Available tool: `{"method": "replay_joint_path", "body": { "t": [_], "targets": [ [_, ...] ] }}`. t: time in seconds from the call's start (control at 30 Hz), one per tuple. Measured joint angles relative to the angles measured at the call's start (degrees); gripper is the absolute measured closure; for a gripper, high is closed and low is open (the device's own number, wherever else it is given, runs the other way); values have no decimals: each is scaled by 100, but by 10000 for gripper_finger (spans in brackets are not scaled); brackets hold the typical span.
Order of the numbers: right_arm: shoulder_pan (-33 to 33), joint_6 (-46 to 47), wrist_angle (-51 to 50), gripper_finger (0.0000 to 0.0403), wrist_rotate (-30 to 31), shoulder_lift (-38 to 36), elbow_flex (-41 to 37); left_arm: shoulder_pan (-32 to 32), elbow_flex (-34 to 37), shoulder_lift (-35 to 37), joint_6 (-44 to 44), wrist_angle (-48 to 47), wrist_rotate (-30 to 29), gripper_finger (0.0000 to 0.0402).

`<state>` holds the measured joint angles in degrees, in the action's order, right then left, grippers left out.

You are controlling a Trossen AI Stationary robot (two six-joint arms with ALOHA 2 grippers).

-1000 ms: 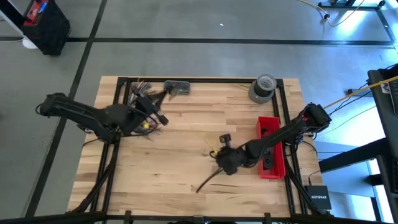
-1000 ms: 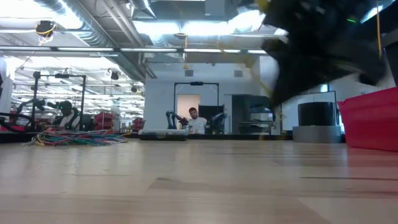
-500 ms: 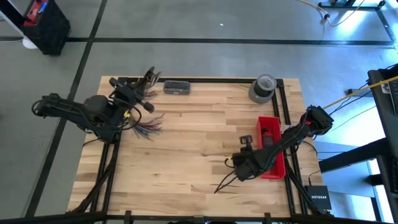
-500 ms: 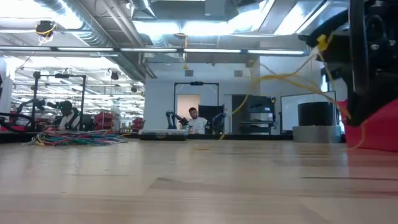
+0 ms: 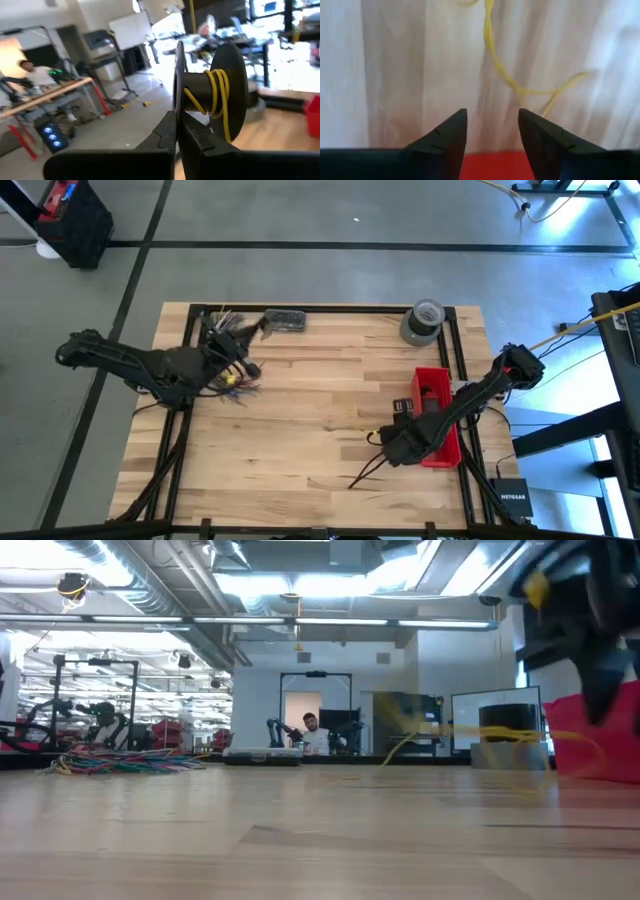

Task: Coil cords
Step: Coil the yellow wire onto the black spool

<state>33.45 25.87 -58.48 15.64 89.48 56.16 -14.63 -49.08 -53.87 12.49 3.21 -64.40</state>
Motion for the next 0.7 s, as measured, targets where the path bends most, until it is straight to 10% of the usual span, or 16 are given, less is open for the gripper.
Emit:
{"method": "replay_joint_path", "body": {
  "t": [0.4,0.7],
  "targets": [
    [-7,-1344,1904,219,1436,-666,-89,-171,175,-875,-1357,-635,264,402],
    [-987,-3314,7145,220,1781,-659,-1742,-492,372,-1580,-1464,112,421,401]
  ]
}}
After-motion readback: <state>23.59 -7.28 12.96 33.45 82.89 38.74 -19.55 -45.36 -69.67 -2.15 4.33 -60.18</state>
